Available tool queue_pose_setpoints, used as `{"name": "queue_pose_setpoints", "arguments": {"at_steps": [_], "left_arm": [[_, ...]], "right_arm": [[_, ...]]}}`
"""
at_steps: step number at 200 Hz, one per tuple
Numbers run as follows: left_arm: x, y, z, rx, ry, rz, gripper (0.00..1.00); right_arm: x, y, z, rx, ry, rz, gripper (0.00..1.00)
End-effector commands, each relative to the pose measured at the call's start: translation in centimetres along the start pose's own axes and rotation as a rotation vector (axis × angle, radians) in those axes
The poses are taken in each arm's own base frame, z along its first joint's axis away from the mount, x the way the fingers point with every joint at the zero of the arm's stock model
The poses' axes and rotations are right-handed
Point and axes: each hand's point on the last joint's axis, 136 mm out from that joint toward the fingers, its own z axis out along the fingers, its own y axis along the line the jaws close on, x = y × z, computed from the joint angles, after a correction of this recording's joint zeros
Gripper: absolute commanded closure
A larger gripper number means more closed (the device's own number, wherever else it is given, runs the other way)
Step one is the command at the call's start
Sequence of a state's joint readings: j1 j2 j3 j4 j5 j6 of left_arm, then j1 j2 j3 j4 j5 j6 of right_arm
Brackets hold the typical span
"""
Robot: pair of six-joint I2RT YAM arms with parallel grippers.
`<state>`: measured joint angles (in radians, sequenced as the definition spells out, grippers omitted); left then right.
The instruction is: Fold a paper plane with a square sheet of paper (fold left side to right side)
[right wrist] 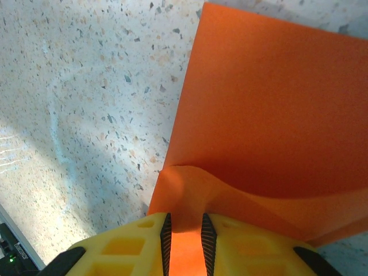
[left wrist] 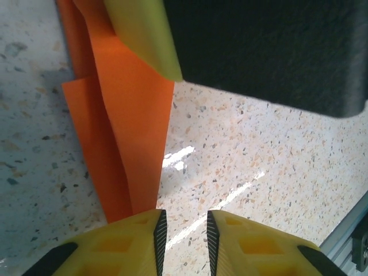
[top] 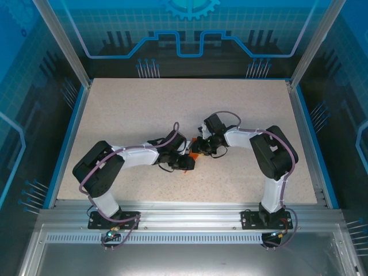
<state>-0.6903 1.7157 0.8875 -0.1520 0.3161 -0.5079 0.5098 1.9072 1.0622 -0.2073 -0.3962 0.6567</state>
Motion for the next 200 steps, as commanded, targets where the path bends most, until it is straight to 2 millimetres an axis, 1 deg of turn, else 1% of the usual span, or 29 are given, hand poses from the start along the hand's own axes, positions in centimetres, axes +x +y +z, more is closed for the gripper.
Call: {"name": "queue_pose_setpoints", "arguments": {"at_steps": [1, 57, 101, 122, 135, 167, 200], "left_arm": [[-0.1, 0.8, 0.1, -0.050, 0.017, 0.028, 0.71], [0.0, 1.9, 0.7, -0.096, 0.027, 0.023, 0.71], [-0.2, 2.8, 0.6, -0.130, 0.019, 0.011, 0.72], [0.0, 3.4, 0.6, -0.142, 0.021, 0.000, 0.74], [0.4, 3.9, 0.8, -0.147, 0.027, -0.014, 0.76], [1.4, 5.1, 1.3, -0.122, 0.035, -0.065, 0.85], [2.0, 5.2, 1.9, -0.055, 0.040, -0.099, 0.90]], "right_arm": [[0.5, -2.9, 0.3, 0.103, 0.025, 0.040, 0.75], [0.5, -3.0, 0.3, 0.106, 0.026, 0.040, 0.75], [0.6, -3.3, 0.3, 0.113, 0.030, 0.041, 0.75], [0.6, -3.4, 0.2, 0.111, 0.027, 0.044, 0.75], [0.2, -3.0, -0.2, 0.088, 0.009, 0.035, 0.77], [-0.9, -1.2, -1.9, -0.006, -0.048, 0.010, 0.83], [-1.0, -0.1, -2.6, -0.050, -0.060, -0.011, 0.86]]}}
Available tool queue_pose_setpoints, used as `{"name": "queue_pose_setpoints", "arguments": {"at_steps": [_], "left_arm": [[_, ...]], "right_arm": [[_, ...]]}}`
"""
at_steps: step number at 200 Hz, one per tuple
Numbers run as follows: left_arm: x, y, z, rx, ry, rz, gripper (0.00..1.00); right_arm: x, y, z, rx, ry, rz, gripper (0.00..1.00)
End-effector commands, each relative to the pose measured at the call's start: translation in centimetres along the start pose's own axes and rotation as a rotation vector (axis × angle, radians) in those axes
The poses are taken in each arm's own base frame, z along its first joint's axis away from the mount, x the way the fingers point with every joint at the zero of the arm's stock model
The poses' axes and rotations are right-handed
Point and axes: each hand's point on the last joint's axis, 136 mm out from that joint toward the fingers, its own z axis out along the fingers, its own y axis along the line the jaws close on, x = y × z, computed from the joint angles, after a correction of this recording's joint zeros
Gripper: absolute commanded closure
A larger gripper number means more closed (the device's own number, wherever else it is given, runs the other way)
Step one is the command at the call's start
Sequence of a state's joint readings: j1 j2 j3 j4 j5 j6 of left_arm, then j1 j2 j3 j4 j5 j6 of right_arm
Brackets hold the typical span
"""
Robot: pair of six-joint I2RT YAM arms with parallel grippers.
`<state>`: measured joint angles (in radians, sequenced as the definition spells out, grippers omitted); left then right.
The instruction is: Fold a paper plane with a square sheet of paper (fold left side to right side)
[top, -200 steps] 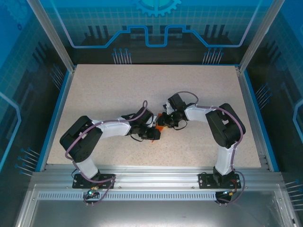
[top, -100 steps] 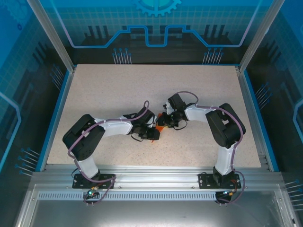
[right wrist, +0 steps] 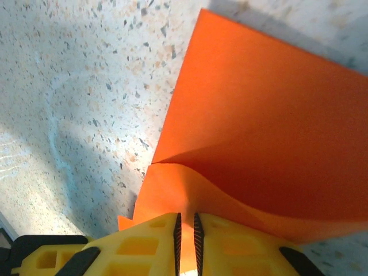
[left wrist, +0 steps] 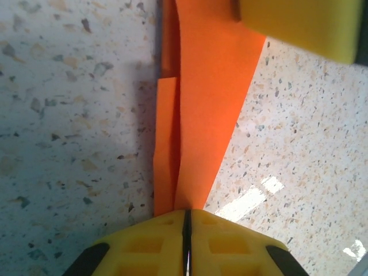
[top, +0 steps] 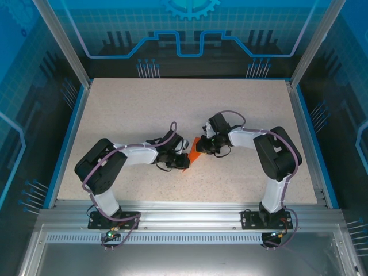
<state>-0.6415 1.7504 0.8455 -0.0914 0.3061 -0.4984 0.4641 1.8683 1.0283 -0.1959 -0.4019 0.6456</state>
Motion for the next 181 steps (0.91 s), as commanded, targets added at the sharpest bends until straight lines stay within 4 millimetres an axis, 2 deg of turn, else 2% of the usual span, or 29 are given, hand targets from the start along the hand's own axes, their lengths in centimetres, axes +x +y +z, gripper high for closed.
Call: {"name": "queue_pose_setpoints", "arguments": {"at_steps": [1, 51, 99, 181], "left_arm": [[2.3, 2.6, 1.3, -0.027, 0.060, -0.062, 0.90], [2.6, 2.8, 2.0, 0.015, 0.076, -0.089, 0.93], [2.6, 3.4, 1.9, -0.013, 0.076, -0.101, 0.93], [2.7, 4.5, 2.2, -0.075, 0.089, -0.120, 0.95]], "right_arm": [[-0.2, 0.9, -1.1, -0.045, -0.023, -0.029, 0.86], [1.2, 3.3, -1.5, -0.095, -0.009, -0.077, 0.88], [2.4, 3.8, 0.8, -0.083, 0.024, -0.057, 0.88], [4.0, 0.5, 3.1, 0.022, 0.066, -0.017, 0.87]]}}
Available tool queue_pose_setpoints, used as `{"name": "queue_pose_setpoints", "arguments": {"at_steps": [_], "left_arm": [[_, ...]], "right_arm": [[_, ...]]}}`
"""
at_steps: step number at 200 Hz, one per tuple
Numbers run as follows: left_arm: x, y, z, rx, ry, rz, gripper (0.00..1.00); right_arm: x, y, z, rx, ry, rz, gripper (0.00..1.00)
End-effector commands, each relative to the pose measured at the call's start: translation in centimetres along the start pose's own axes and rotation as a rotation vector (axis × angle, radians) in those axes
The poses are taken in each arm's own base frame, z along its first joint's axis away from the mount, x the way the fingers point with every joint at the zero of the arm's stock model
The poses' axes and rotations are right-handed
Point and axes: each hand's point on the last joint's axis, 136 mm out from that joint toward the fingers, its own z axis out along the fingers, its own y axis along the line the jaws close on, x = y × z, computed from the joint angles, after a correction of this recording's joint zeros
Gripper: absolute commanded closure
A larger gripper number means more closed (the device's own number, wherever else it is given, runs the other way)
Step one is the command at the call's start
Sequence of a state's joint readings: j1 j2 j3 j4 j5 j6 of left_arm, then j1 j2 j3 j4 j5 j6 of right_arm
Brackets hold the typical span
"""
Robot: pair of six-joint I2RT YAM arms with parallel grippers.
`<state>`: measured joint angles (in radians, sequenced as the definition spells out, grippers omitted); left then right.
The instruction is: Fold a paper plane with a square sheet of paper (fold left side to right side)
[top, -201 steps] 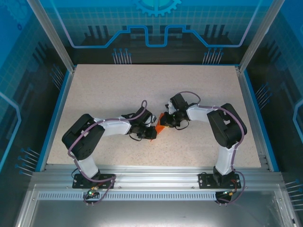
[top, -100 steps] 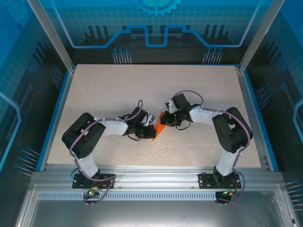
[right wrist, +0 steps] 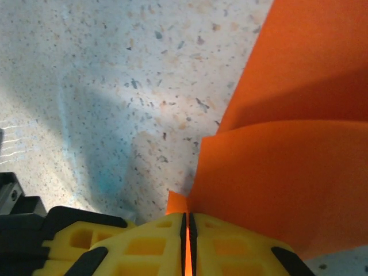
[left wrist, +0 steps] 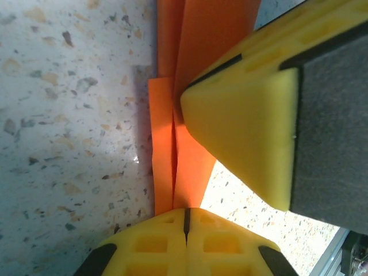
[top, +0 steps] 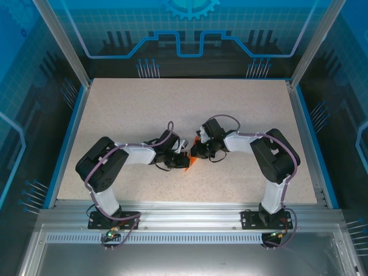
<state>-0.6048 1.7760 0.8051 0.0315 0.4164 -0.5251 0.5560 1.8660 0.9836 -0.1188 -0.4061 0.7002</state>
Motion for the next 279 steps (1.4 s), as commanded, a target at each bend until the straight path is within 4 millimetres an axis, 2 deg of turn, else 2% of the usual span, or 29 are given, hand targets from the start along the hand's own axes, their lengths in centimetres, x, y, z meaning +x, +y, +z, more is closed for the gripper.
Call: {"name": "queue_pose_setpoints", "arguments": {"at_steps": [1, 43, 86, 189, 279], "left_arm": [[2.9, 5.3, 1.2, -0.191, 0.084, -0.095, 0.95], [3.5, 6.5, 1.5, -0.242, 0.103, -0.102, 0.96], [4.2, 7.5, 1.6, -0.280, 0.128, -0.100, 0.97], [4.6, 7.9, 1.5, -0.299, 0.139, -0.102, 0.97], [4.7, 7.9, 1.6, -0.300, 0.142, -0.099, 0.97]], "right_arm": [[1.4, -1.7, 1.3, 0.054, 0.035, 0.018, 0.87], [0.6, -3.3, 1.0, 0.118, 0.017, 0.001, 0.87], [-1.5, -4.0, -0.1, 0.123, -0.029, 0.000, 0.86], [-4.7, -8.2, -2.0, 0.168, -0.077, 0.052, 0.85], [-7.8, -10.9, -4.4, 0.178, -0.130, 0.095, 0.85]]}}
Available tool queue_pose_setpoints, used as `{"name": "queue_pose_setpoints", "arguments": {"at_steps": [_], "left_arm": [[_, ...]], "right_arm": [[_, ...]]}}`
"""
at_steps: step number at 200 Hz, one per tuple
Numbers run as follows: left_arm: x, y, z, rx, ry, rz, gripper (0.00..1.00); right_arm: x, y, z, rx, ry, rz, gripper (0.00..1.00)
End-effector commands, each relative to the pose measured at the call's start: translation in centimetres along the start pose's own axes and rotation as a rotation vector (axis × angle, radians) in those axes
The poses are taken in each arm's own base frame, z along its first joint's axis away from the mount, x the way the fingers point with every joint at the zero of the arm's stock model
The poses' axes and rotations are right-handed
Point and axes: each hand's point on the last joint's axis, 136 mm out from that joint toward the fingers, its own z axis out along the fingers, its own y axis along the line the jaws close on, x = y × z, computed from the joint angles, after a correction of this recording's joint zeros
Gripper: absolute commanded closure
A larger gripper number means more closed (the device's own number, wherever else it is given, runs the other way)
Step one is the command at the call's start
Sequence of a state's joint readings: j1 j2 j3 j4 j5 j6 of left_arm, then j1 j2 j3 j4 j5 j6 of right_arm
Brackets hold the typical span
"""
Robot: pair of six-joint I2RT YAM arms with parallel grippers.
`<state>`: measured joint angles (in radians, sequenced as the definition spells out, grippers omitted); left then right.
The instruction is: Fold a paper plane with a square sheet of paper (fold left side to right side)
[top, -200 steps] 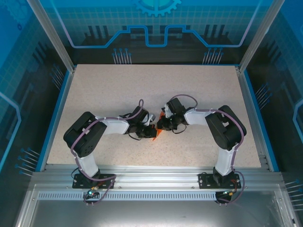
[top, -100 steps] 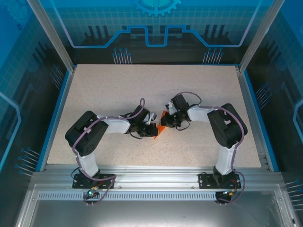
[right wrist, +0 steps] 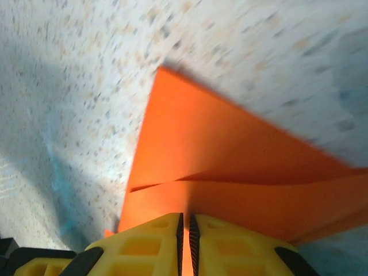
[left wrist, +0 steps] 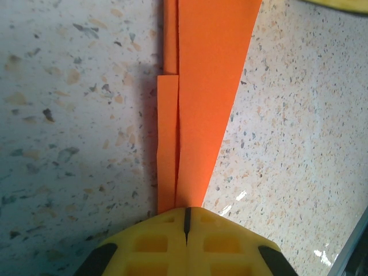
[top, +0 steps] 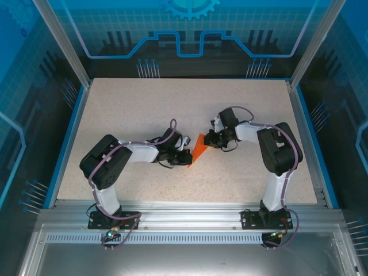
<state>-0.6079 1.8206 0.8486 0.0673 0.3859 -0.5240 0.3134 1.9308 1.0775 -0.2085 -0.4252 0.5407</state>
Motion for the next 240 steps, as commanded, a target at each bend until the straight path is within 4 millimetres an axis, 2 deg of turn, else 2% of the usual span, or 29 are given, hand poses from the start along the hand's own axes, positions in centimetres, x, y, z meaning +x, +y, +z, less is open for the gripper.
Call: {"name": "queue_pose_setpoints", "arguments": {"at_steps": [1, 46, 78, 104, 131, 144, 171, 188, 212, 240], "left_arm": [[6.7, 8.0, 0.6, -0.294, 0.186, -0.112, 0.97], [6.6, 7.7, 0.6, -0.290, 0.181, -0.103, 0.97], [6.5, 7.6, 0.5, -0.289, 0.177, -0.103, 0.97], [6.4, 7.3, 0.4, -0.284, 0.171, -0.099, 0.97], [6.1, 6.9, 0.3, -0.272, 0.160, -0.093, 0.97], [5.9, 6.5, 0.2, -0.264, 0.154, -0.090, 0.97], [5.4, 6.0, 0.0, -0.255, 0.142, -0.083, 0.97], [5.2, 5.9, 0.0, -0.253, 0.139, -0.080, 0.97], [5.1, 5.7, 0.0, -0.250, 0.137, -0.076, 0.96], [4.7, 5.2, -0.1, -0.239, 0.129, -0.070, 0.96]], "right_arm": [[-1.8, -4.2, -0.3, 0.133, -0.041, 0.029, 0.85], [-3.4, -5.1, -0.5, 0.142, -0.047, 0.043, 0.85], [-5.0, -6.3, -1.8, 0.163, -0.086, 0.063, 0.84], [-6.3, -6.1, -2.7, 0.164, -0.108, 0.057, 0.84], [-7.1, -4.9, -4.2, 0.158, -0.136, 0.034, 0.84], [-7.0, -3.7, -5.3, 0.129, -0.155, 0.019, 0.84], [-5.2, -0.2, -6.8, 0.052, -0.166, -0.023, 0.83], [-3.4, 2.1, -6.2, 0.004, -0.144, -0.047, 0.83], [-0.9, 4.4, -3.5, -0.040, -0.090, -0.060, 0.82], [-0.3, 3.6, -0.2, -0.010, -0.032, -0.040, 0.82]]}}
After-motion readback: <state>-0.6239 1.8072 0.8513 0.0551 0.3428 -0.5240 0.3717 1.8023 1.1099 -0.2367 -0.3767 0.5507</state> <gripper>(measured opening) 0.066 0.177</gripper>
